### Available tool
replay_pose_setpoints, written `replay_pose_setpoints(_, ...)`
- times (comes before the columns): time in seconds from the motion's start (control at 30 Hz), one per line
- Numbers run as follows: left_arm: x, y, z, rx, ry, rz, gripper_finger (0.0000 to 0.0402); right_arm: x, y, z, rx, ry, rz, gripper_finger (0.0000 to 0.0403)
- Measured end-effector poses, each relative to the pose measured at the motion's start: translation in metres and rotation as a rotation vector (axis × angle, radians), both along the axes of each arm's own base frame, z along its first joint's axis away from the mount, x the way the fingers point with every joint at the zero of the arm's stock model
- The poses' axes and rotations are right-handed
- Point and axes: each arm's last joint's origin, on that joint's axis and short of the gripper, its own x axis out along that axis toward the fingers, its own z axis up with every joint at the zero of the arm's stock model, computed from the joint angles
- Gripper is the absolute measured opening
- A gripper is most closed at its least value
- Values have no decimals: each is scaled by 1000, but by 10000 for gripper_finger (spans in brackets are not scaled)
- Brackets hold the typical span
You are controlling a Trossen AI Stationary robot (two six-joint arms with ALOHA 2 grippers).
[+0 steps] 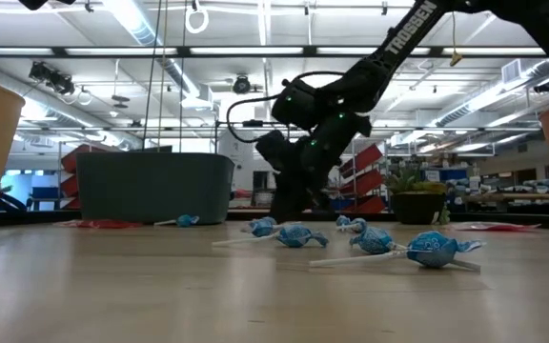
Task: Sort candy
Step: Put the red candy into the yellow bin
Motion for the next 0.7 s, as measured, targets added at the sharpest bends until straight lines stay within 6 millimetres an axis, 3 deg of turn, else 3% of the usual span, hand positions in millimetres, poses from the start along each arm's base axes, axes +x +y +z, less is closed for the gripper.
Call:
replay_pose_setpoints(0.27, 0, 0, 0, -1, 0, 0, 47, -6, 7, 36, -171, 3, -69, 0)
replay_pose_setpoints(0.5, 0, 0, 0, -1, 1, -1, 47, -6, 5, 37, -245, 15, -187, 10)
replay_pose_setpoints(0.7, 0, 0, 0, -1, 0, -1, 47, -4, 3, 39, -276, -11, -236, 55)
